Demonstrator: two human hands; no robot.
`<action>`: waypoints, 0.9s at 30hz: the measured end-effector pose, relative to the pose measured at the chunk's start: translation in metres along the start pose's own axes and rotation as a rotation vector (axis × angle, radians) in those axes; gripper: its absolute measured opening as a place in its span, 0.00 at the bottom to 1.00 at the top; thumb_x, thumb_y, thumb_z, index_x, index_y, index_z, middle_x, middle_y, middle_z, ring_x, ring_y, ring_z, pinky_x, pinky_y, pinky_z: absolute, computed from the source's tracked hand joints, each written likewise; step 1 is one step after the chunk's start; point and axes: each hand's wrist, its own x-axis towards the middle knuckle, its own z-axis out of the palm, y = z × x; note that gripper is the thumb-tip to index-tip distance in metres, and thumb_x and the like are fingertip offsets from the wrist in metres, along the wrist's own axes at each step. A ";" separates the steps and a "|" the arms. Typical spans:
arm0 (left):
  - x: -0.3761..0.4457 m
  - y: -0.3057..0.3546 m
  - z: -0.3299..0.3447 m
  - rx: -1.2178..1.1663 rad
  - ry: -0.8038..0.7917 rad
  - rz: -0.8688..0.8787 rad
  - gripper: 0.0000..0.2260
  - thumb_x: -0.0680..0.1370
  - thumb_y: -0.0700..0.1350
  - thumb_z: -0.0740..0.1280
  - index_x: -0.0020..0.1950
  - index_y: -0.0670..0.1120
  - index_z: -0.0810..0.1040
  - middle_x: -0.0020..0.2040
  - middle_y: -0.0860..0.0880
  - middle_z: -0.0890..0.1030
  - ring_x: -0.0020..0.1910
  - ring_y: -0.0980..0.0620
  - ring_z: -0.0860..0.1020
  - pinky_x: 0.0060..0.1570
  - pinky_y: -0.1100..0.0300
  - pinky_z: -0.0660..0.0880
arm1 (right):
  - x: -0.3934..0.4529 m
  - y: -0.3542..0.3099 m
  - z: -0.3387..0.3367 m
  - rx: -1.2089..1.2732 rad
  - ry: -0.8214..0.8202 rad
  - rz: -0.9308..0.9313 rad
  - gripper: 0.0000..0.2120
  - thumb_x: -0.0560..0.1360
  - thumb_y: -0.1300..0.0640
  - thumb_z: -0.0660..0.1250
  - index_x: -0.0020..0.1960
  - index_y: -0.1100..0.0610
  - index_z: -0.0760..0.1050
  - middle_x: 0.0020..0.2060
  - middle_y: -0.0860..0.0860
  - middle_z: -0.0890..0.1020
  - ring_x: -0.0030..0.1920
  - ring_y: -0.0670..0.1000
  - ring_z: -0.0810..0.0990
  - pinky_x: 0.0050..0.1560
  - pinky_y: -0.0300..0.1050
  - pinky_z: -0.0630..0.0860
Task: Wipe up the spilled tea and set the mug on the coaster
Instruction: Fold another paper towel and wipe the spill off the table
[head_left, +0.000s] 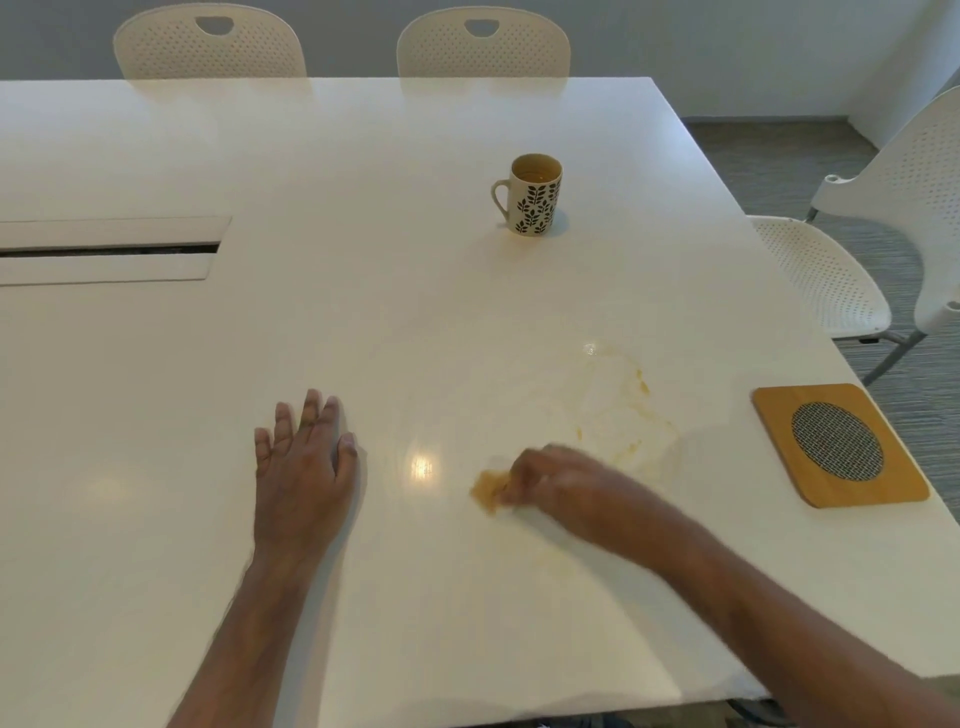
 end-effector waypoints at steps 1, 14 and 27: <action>0.000 0.000 0.000 -0.002 0.001 -0.001 0.29 0.82 0.55 0.51 0.83 0.49 0.66 0.84 0.49 0.62 0.85 0.42 0.55 0.83 0.42 0.48 | 0.003 0.020 -0.002 -0.048 0.082 0.080 0.08 0.72 0.53 0.77 0.50 0.53 0.84 0.46 0.50 0.81 0.50 0.49 0.81 0.57 0.47 0.74; 0.001 -0.003 0.003 0.015 0.009 0.014 0.28 0.83 0.55 0.52 0.82 0.49 0.66 0.84 0.49 0.62 0.84 0.41 0.56 0.82 0.40 0.51 | 0.059 -0.032 0.025 0.242 -0.122 0.117 0.06 0.78 0.52 0.72 0.53 0.51 0.82 0.50 0.51 0.81 0.49 0.49 0.76 0.55 0.60 0.76; 0.000 0.000 0.001 0.012 -0.005 -0.001 0.29 0.83 0.56 0.51 0.83 0.49 0.65 0.85 0.49 0.60 0.85 0.42 0.54 0.83 0.41 0.49 | 0.109 0.072 -0.012 -0.054 0.202 0.271 0.09 0.81 0.59 0.69 0.58 0.52 0.86 0.47 0.52 0.80 0.46 0.58 0.82 0.50 0.50 0.78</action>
